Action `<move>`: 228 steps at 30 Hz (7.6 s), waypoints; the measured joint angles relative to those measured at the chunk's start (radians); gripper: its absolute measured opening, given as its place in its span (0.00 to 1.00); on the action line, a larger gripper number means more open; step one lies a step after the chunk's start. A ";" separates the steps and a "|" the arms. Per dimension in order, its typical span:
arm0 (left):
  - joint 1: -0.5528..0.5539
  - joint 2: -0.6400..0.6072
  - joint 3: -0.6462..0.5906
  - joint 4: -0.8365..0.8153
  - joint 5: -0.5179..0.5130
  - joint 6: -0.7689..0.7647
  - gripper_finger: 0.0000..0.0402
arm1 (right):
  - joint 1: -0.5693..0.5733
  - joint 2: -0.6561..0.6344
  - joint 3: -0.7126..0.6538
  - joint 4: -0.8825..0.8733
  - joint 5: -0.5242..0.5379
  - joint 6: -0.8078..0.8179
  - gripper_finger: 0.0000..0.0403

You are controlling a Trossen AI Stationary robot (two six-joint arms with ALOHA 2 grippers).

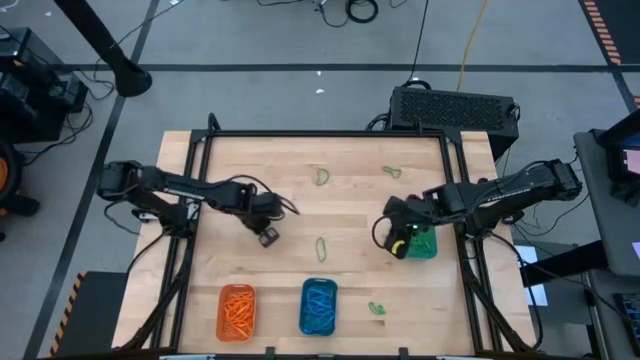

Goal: Sort rubber bands into baskets
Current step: Put the green rubber band into the green bin

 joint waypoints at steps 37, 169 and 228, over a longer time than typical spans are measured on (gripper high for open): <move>-0.083 -0.076 0.047 1.083 0.285 -0.106 0.00 | 0.001 0.199 0.000 1.080 0.129 -0.860 0.30; -0.057 -0.076 0.047 0.670 0.126 0.128 0.44 | 0.603 0.657 0.068 0.438 0.139 0.224 0.16; -0.066 -0.076 0.047 0.671 0.112 0.101 0.44 | 0.107 0.092 -0.042 -0.382 0.124 0.014 0.24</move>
